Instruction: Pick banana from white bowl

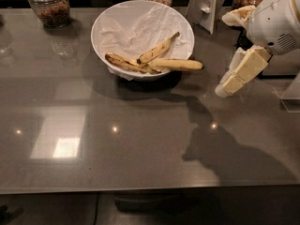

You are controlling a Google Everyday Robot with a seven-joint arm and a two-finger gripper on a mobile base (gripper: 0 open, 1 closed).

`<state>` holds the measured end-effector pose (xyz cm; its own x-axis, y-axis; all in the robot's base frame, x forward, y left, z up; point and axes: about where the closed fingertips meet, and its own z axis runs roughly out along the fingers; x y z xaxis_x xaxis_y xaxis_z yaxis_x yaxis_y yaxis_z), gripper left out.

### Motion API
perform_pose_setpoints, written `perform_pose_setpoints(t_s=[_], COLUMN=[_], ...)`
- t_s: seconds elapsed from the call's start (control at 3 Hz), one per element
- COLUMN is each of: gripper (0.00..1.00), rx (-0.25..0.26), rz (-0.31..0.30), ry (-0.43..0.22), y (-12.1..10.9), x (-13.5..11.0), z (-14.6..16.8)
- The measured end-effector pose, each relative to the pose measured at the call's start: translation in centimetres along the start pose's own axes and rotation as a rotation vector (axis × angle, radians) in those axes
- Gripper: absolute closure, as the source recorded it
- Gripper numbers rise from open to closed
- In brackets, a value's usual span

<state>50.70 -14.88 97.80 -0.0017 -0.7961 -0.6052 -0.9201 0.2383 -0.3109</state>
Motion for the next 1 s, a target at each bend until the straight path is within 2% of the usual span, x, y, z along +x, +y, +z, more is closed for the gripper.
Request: perform_pose_setpoints(t_s=[0.33,0.67,1.0], gripper=[0.0,0.09,0.25], rx=[-0.028,-0.046,-0.054], rz=[-0.053,-0.122,-0.187], ry=[-0.083,-0.115,-0.108], y=[-1.0,-1.7,-2.2], x=[-2.0,-3.2,-3.4], z=[2.6,4.9,6.8])
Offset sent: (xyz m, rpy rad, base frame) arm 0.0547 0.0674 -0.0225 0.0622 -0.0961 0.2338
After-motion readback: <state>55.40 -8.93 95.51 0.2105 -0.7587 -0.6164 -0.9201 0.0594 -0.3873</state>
